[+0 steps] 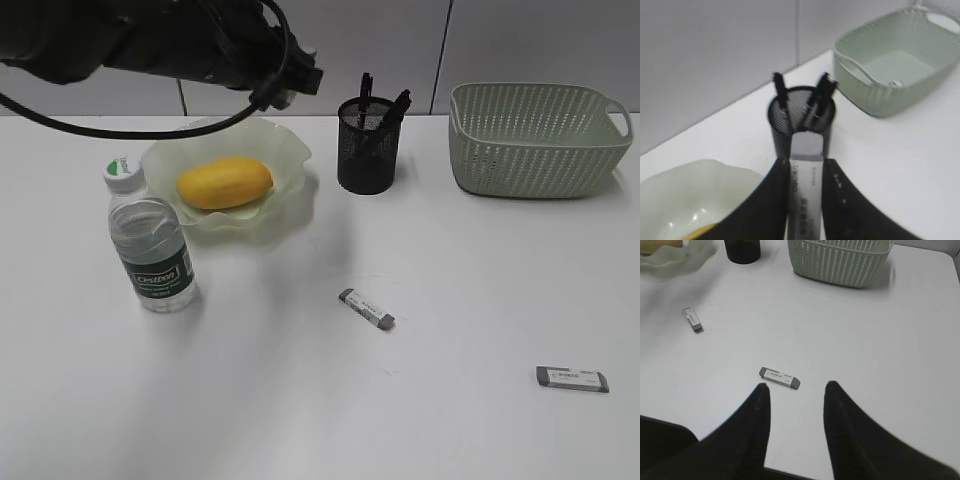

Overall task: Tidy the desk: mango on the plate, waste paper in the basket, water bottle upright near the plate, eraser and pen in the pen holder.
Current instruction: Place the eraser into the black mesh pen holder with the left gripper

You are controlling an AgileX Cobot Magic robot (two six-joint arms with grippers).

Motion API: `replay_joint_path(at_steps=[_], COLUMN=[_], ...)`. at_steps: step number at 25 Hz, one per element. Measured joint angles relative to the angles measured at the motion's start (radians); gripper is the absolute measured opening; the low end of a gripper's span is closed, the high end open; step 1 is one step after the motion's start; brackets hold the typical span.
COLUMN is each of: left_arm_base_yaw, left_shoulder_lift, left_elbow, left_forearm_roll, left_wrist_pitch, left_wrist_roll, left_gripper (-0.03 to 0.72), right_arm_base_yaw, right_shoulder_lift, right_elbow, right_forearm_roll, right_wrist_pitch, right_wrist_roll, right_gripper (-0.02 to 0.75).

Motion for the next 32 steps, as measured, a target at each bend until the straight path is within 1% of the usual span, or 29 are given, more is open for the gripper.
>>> replay_joint_path(at_steps=[1,3,4,5,6,9,12,14,15,17,18,20,22,27,32], left_arm_base_yaw=[0.012,0.040,0.058,0.071,0.088,0.133,0.150,0.148,0.148,0.147,0.147,0.142,0.130,0.093,0.051], left_shoulder_lift=[0.000,0.004,0.009,0.016,0.020,0.032,0.041,0.052,0.063,0.095,0.118,0.169,0.225,0.314,0.392], left_elbow=[-0.016,-0.058,-0.077,-0.093,-0.110,-0.127,-0.128,-0.129,-0.131,-0.132,-0.132,-0.139,-0.164,-0.285,-0.432], left_forearm_roll=[-0.032,-0.180,-0.252,-0.329,-0.392,-0.496,-0.586,-0.675,-0.717,-0.822,-0.847,-0.869,-0.873,-0.878,-0.886], left_wrist_pitch=[0.104,0.340,0.469,0.568,0.629,0.620,0.443,0.344,0.329,0.358,0.384,0.440,0.457,0.421,0.293], left_wrist_roll=[0.092,0.303,0.384,0.423,0.447,0.459,0.496,0.616,0.693,0.830,0.900,0.997,1.048,1.072,1.074], left_gripper=[0.143,0.143,0.143,0.143,0.143,0.143,0.143,0.143,0.143,0.143,0.143,0.143,0.143,0.143,0.143], right_arm_base_yaw=[0.000,0.000,0.000,0.000,0.000,0.000,0.000,0.000,0.000,0.000,0.000,0.000,0.000,0.000,0.000], right_shoulder_lift=[0.000,0.000,0.000,0.000,0.000,0.000,0.000,0.000,0.000,0.000,0.000,0.000,0.000,0.000,0.000], right_elbow=[0.000,0.000,0.000,0.000,0.000,0.000,0.000,0.000,0.000,0.000,0.000,0.000,0.000,0.000,0.000], right_forearm_roll=[0.000,0.000,0.000,0.000,0.000,0.000,0.000,0.000,0.000,0.000,0.000,0.000,0.000,0.000,0.000], right_wrist_pitch=[0.000,0.000,0.000,0.000,0.000,0.000,0.000,0.000,0.000,0.000,0.000,0.000,0.000,0.000,0.000], right_wrist_roll=[0.000,0.000,0.000,0.000,0.000,0.000,0.000,0.000,0.000,0.000,0.000,0.000,0.000,0.001,0.001], right_gripper=[0.298,0.298,0.298,0.297,0.297,0.295,0.295,0.295,0.295,0.295,0.295,0.295,0.295,0.295,0.295])
